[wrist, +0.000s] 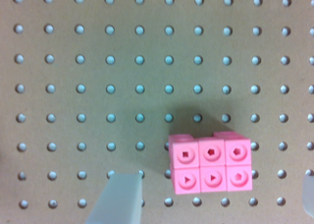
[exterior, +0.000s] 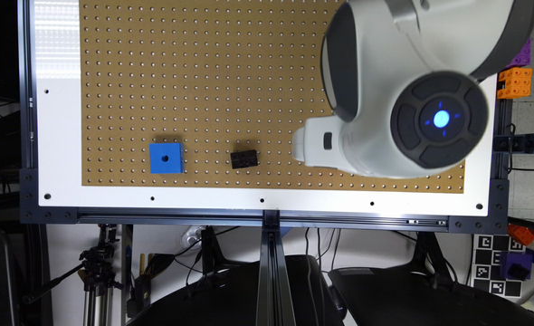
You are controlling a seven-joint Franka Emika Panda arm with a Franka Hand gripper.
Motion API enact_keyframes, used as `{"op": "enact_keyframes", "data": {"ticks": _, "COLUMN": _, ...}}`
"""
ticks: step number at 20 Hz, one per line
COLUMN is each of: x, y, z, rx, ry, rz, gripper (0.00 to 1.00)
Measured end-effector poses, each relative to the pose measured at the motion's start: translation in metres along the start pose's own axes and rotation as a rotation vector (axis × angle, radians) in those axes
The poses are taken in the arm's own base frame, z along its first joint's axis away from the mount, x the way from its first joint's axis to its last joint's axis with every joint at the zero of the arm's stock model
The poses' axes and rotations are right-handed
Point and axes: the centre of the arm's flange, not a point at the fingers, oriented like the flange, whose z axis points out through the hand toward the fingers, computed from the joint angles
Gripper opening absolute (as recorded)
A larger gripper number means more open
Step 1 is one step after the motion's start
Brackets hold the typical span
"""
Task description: Pick up pink block.
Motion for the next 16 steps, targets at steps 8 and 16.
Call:
{"op": "enact_keyframes", "data": {"ticks": 8, "x": 0.000, "y": 0.001, "z": 0.043, "rx": -0.019, "ry": -0.018, "rz": 0.002, "gripper": 1.00}}
{"op": "enact_keyframes", "data": {"ticks": 16, "x": -0.007, "y": -0.006, "z": 0.043, "rx": -0.011, "ry": -0.024, "rz": -0.008, "gripper": 1.00}}
